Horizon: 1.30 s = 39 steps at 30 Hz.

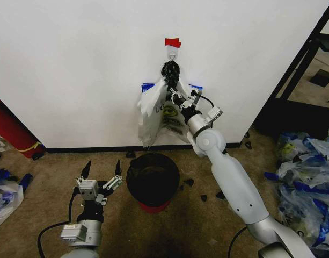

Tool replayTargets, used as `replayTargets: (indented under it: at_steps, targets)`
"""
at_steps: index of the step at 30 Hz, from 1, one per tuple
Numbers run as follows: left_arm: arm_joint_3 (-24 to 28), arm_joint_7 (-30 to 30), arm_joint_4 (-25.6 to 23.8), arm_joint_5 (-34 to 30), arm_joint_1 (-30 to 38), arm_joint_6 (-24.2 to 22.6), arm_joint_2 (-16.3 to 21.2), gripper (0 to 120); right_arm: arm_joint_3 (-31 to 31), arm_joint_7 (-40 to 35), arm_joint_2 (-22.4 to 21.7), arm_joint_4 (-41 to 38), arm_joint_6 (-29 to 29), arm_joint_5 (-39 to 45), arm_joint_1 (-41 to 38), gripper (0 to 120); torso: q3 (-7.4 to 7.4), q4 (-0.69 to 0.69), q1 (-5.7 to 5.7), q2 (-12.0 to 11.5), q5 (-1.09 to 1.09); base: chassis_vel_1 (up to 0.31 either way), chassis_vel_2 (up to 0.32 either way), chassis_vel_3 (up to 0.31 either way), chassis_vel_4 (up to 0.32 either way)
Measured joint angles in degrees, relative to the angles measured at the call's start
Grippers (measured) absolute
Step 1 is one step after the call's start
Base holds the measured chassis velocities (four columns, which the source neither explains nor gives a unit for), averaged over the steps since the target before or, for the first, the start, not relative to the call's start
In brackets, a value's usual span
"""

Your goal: Pick up the garbage bag from the wall and place it over the trash bin.

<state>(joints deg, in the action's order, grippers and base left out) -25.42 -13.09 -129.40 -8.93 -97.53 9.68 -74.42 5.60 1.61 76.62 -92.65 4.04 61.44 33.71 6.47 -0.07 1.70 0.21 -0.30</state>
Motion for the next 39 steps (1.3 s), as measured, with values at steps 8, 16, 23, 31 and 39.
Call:
replayTargets:
  at_steps: [8,16,23,31,39]
  targets:
    - [0.4,0.0,0.1,0.0,0.2,0.2,0.2,100,0.2,-0.6,-2.2,-5.8,0.3,-1.7,4.2,0,0.0,0.0,0.0,0.0,0.01,0.0,0.0,0.0,0.0]
    - [0.6,0.0,0.1,0.0,0.2,0.4,0.6,100,0.5,-1.0,-4.1,-11.1,0.5,-3.9,9.1,0,0.0,0.0,0.0,0.0,0.0,0.0,0.0,0.0,0.0]
    - [0.8,0.0,0.1,-0.4,0.5,0.6,1.0,100,1.3,-1.0,-5.8,-16.4,0.5,-6.8,15.3,0,0.0,-0.01,0.0,0.0,0.0,0.0,0.0,0.0,0.0]
    - [1.2,0.0,0.4,-0.7,0.9,0.6,1.4,100,3.4,-0.7,-7.0,-21.0,0.4,-9.9,21.6,0,0.0,0.0,0.0,0.0,0.0,0.0,0.0,0.0,0.0]
    - [1.6,0.1,0.5,-0.9,1.3,0.7,1.7,100,5.1,-0.1,-8.0,-25.6,0.2,-13.1,27.4,0,0.0,0.0,0.0,0.0,0.0,0.0,0.0,0.0,0.0]
